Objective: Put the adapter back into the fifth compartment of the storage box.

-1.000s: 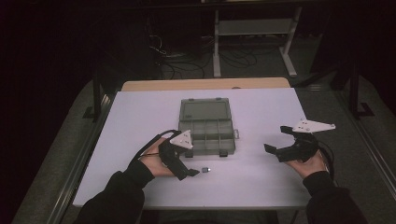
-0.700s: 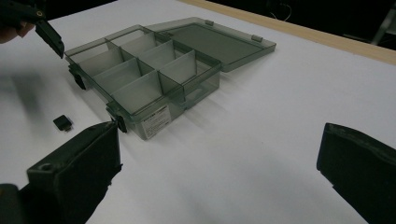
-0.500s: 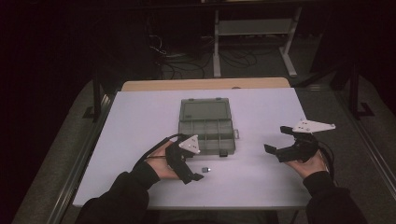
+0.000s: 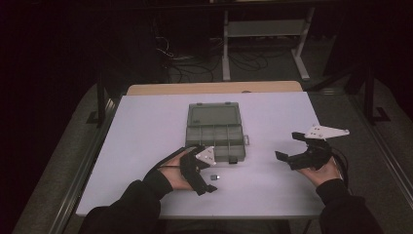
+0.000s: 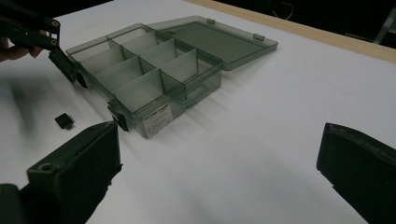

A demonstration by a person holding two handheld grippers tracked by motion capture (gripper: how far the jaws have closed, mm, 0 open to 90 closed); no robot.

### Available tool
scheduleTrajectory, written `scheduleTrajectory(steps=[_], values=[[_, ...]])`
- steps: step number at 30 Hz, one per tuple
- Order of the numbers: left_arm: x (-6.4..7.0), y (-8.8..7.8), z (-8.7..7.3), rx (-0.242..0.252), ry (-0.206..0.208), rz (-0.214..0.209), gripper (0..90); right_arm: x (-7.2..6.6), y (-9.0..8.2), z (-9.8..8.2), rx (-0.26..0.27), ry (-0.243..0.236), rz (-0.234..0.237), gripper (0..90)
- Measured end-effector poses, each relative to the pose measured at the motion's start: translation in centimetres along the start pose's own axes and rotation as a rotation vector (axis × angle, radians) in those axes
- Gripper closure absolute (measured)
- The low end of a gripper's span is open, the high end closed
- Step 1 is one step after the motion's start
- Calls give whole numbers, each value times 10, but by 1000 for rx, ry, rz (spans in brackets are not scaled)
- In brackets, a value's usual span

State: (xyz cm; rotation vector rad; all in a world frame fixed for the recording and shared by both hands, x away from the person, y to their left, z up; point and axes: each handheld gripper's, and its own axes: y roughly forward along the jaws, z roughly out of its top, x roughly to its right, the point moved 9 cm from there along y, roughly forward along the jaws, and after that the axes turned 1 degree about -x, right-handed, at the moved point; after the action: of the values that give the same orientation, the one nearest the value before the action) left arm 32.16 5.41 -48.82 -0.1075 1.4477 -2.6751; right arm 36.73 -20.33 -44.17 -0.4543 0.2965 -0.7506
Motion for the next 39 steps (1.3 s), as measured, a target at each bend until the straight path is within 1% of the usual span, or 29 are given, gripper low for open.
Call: scheduleTrajectory(steps=[2,6,8,10,15,20,25,27,29,39], values=[[0,1,0,-2,4,0,73,0,0,0,-1,0,0,0],[-2,3,-1,-3,4,-4,134,0,0,0,1,0,-2,0],[-5,4,-2,-3,1,-3,149,0,0,0,1,0,-1,0],[-7,4,-2,10,5,0,180,0,0,0,-2,-2,3,0],[-9,5,-1,19,4,-16,249,-1,0,0,-2,-2,6,0],[-11,7,-2,19,1,-23,294,-1,0,0,-1,-2,5,0],[-14,8,-4,18,-3,-34,362,-1,0,0,-2,-2,7,0],[-14,9,-4,20,-4,-37,391,-1,0,0,-3,-3,7,0],[-15,11,-5,14,2,-40,439,-1,0,0,-3,-3,8,0],[-14,16,-6,6,14,-54,571,-2,0,0,-1,-5,9,0]])
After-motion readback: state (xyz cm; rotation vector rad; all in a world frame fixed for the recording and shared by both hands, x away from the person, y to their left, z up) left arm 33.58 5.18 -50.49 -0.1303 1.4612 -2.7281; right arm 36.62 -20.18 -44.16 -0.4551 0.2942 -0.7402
